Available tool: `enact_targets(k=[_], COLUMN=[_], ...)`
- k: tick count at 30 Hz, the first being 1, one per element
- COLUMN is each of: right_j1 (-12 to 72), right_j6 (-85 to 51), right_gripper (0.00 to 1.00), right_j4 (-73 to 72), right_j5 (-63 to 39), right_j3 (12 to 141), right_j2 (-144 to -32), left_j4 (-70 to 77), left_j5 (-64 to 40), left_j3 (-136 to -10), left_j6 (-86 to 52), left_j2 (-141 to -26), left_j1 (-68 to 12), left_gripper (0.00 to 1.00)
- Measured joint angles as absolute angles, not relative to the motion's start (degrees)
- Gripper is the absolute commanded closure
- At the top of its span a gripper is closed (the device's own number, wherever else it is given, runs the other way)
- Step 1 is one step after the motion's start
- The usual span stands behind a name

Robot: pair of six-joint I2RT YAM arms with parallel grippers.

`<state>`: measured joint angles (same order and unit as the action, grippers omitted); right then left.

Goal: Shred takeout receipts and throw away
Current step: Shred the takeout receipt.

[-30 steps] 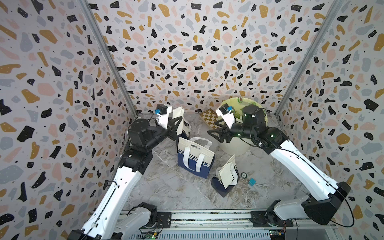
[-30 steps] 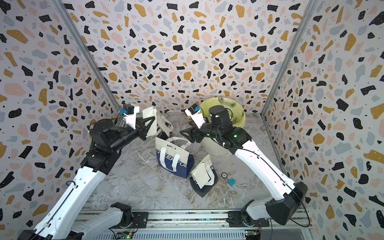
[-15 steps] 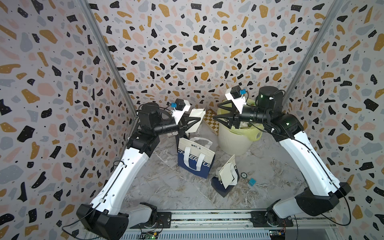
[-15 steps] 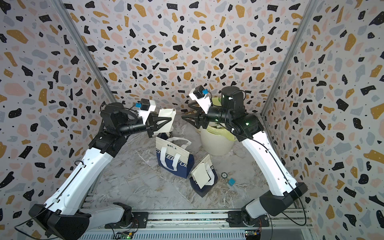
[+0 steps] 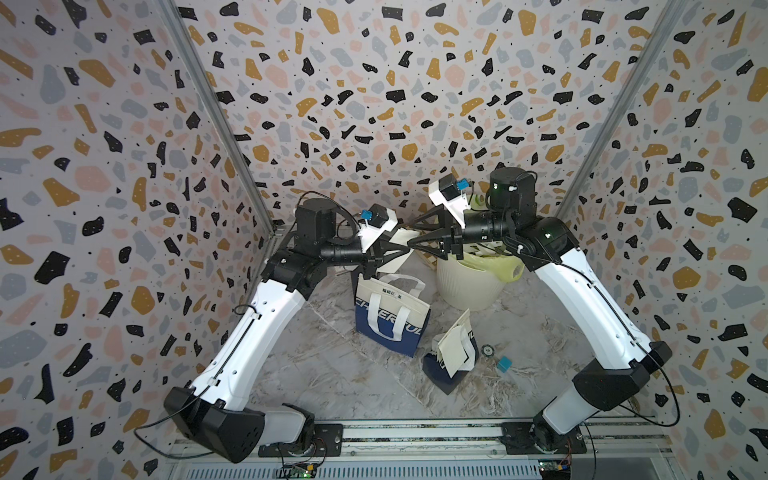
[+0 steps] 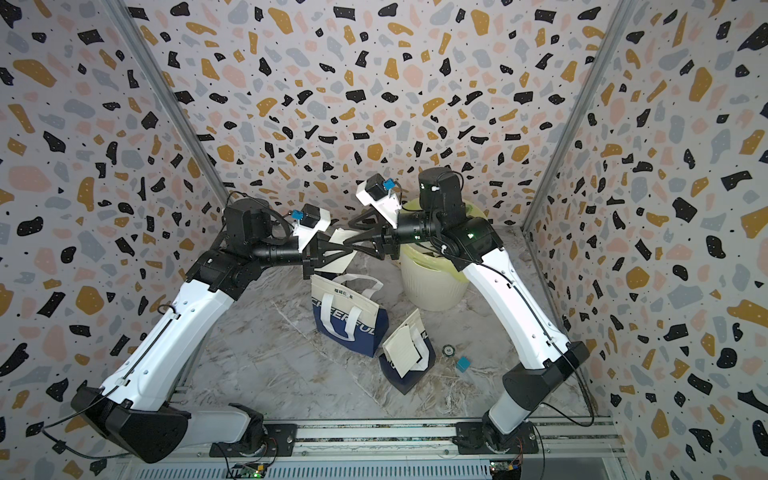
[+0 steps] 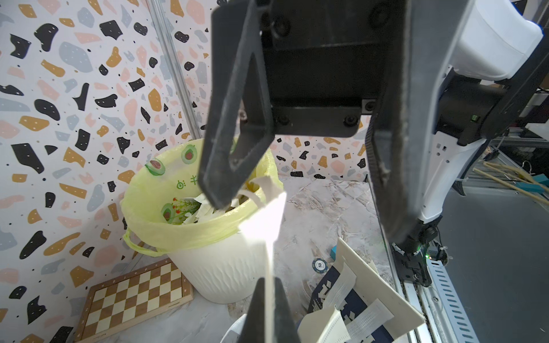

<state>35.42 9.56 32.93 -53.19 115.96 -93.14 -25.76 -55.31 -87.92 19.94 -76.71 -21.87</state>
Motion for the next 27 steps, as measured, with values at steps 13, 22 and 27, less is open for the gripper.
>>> enact_targets(k=[13,22,27], right_j1=[35.42,31.57,31.24], right_j6=[8.78,1.21,-2.46], right_gripper=[1.0,1.0,1.0], right_j4=[32.1,21.02,15.99], right_j5=[-53.76,-51.57,-52.53], right_j3=[115.04,103.02,99.85], right_j2=[-94.56,-85.56,-81.8], left_j4=[-26.44,-5.76,12.97], left_j5=[-54.52,-51.62,-51.27], left_j3=[-87.83,-71.53,-64.31], left_j6=[20.49,6.85,-8.14], left_j2=[-76.53,-67.13,-66.35], left_j1=[-22.0,-20.93,-20.67], left_gripper=[0.46,0.44,0.48])
